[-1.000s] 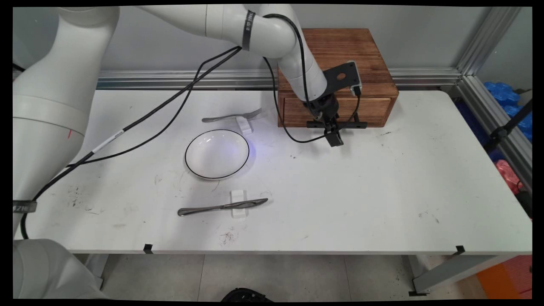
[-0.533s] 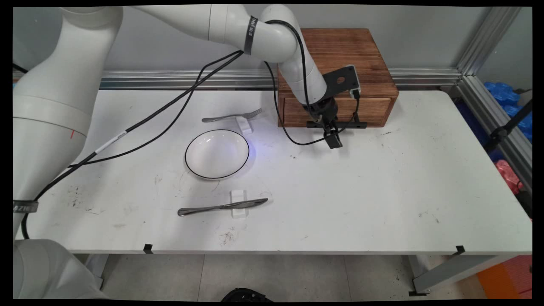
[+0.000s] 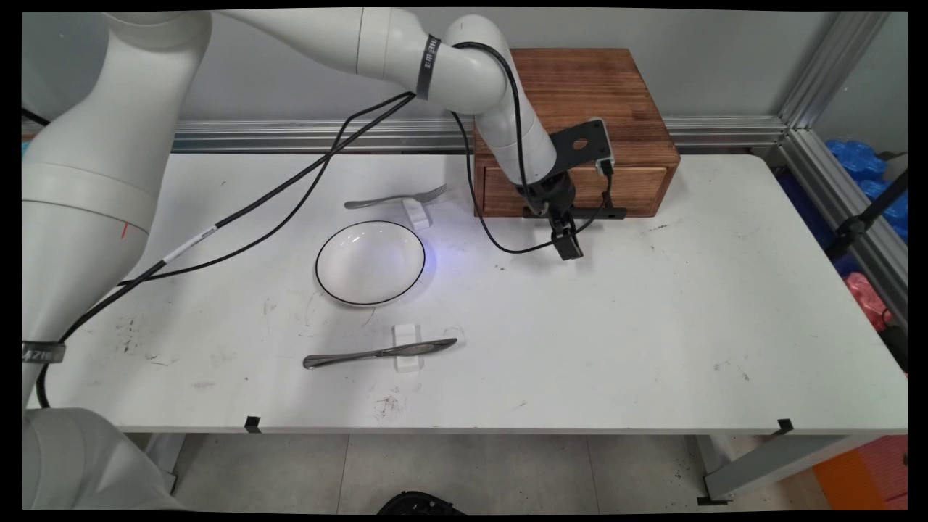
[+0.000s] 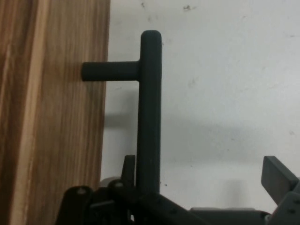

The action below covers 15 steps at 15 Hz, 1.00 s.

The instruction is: Open the drawer

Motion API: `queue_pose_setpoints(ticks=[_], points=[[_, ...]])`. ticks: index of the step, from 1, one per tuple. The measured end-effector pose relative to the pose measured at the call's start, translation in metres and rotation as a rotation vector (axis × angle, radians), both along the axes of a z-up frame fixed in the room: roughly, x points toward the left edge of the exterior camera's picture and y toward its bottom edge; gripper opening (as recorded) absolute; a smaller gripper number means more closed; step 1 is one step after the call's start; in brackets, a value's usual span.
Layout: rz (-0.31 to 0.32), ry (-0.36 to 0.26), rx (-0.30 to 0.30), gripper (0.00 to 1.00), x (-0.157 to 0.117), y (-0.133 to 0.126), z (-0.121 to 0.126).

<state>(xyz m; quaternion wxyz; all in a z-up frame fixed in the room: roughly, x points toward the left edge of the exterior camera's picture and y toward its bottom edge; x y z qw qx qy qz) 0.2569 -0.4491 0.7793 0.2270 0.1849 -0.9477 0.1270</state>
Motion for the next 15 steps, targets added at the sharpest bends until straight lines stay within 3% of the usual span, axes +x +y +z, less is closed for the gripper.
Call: queue_pose_setpoints(ticks=[15], points=[[-0.003, 0.015, 0.036, 1.00, -0.011, 0.023, 0.003]])
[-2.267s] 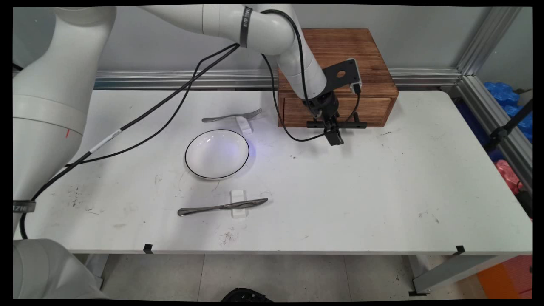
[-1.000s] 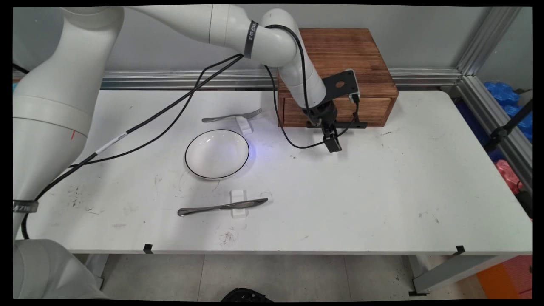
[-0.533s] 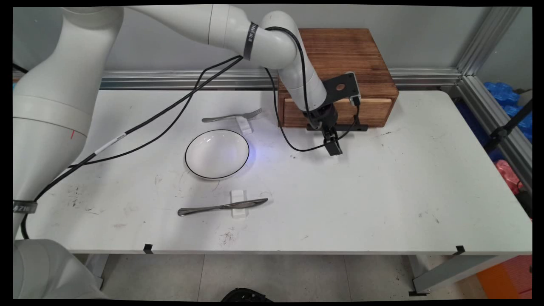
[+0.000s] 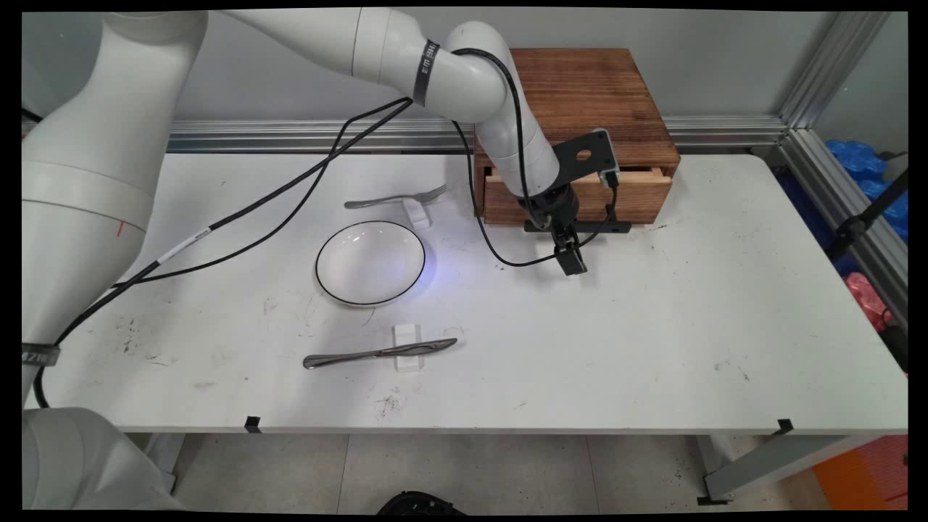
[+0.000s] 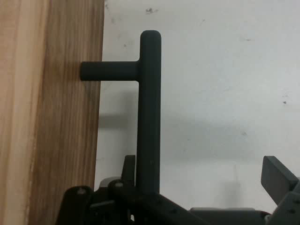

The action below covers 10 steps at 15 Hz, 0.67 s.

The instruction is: Open the drawer

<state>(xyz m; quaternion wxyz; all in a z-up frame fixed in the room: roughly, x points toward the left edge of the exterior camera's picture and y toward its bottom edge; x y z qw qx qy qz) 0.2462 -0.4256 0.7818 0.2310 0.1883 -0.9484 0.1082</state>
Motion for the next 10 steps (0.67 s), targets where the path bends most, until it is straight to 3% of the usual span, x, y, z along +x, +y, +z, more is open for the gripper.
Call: queue_pose_setpoints(ticks=[10], points=[[0.004, 0.003, 0.028, 1.00, -0.008, 0.023, 0.006]])
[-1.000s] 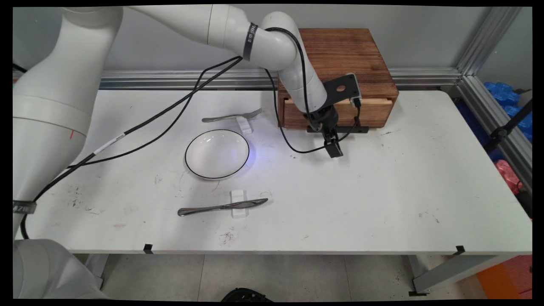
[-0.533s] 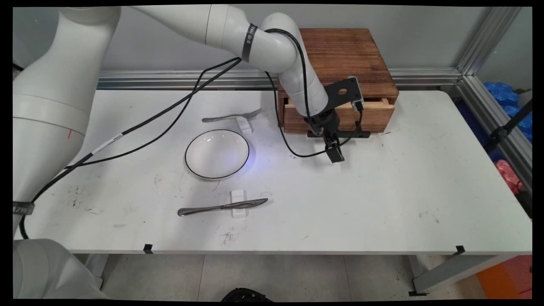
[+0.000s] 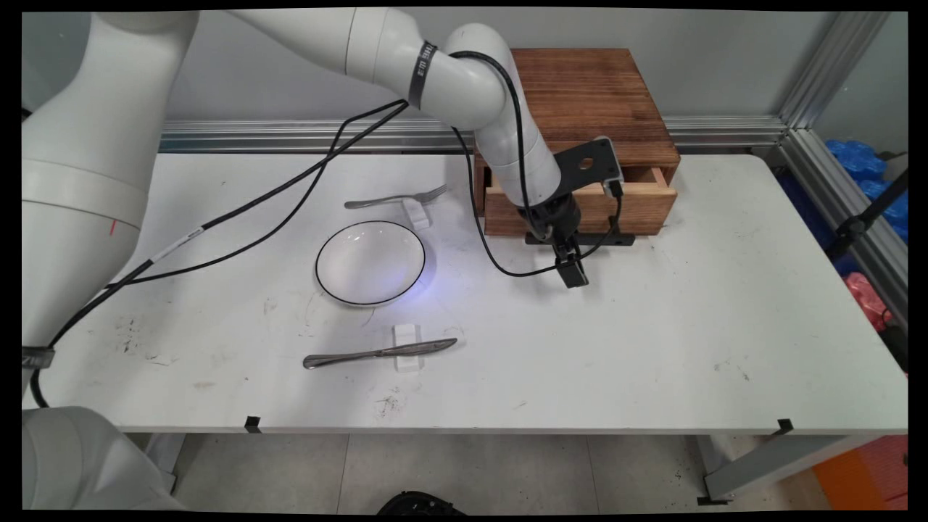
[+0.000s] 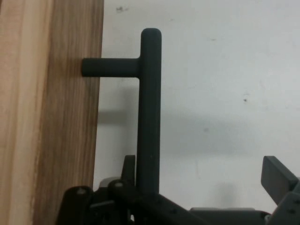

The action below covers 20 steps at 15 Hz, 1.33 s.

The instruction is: Open the drawer

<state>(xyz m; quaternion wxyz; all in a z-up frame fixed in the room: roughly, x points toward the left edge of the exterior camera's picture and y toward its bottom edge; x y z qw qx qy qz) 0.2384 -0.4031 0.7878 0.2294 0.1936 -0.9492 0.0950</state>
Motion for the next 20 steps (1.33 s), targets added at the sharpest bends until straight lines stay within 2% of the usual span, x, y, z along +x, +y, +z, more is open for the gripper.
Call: queue_pose_setpoints(ticks=[20], points=[[-0.026, 0.013, 0.074, 1.00, -0.016, 0.058, 0.009]])
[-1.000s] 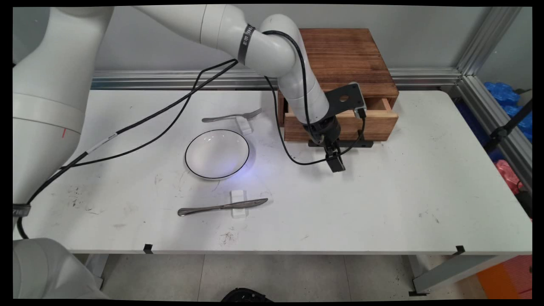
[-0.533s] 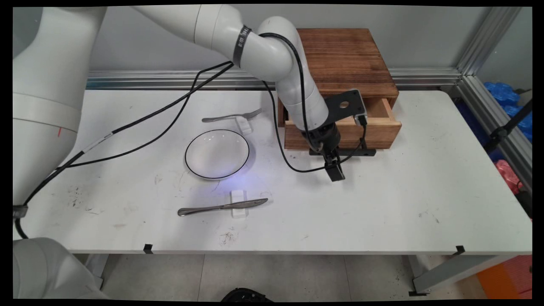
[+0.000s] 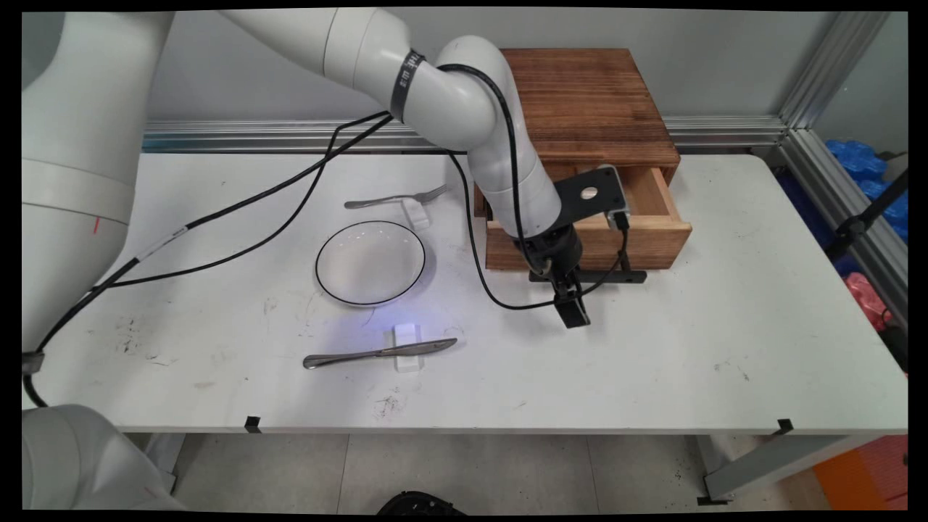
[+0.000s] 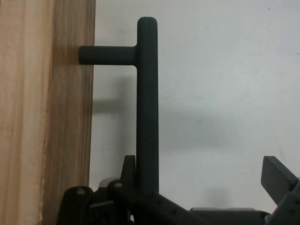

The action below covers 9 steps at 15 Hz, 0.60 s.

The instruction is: Open the drawer

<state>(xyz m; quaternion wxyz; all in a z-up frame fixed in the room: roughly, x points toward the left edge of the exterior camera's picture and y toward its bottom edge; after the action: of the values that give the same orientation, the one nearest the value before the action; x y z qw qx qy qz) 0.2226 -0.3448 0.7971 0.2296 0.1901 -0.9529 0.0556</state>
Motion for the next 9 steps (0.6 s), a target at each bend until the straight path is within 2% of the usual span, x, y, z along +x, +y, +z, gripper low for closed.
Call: queue_pose_setpoints(ticks=[9], points=[[-0.007, 0.011, 0.036, 1.00, -0.010, 0.025, 0.000]])
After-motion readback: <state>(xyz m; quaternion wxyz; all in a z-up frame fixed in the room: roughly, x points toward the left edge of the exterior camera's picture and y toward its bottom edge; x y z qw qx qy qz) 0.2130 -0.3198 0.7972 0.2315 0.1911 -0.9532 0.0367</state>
